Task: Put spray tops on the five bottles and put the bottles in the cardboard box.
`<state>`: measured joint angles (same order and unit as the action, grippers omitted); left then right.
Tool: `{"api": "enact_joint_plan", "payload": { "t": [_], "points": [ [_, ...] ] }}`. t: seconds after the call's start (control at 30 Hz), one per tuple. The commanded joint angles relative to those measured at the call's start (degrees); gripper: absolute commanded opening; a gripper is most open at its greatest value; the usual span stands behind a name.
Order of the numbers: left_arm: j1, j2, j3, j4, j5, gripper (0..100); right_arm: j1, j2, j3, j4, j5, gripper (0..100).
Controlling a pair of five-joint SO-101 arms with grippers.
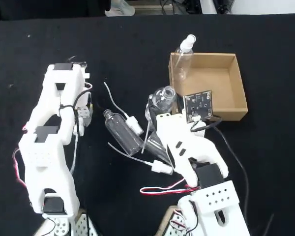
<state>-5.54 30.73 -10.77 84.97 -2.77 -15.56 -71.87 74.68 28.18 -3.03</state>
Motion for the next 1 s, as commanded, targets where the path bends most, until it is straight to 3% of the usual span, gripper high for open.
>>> {"api": "enact_joint_plan", "payload": {
  "t": [0.0,0.3,0.53,0.73,0.97],
  "points": [
    [3.38,-1.85,-1.98,1.32,-0.09,3,0.79,-1.45,-0.22,0.26,-0.35,1.0],
    [4.09,-15.30,-0.48,1.05,0.09,3,-5.63,-1.45,1.10,-0.09,0.00,1.0],
    [9.27,-15.56,1.45,-9.49,3.16,3,-8.44,-1.45,1.45,0.26,0.00,1.1],
    [10.51,-15.21,-7.16,-9.85,3.60,3,-8.44,-1.45,1.45,0.26,0.09,1.1],
    [6.99,-15.47,-4.18,-10.02,8.00,3,-10.64,-1.45,1.45,-0.09,0.00,1.1]
  ]
}}
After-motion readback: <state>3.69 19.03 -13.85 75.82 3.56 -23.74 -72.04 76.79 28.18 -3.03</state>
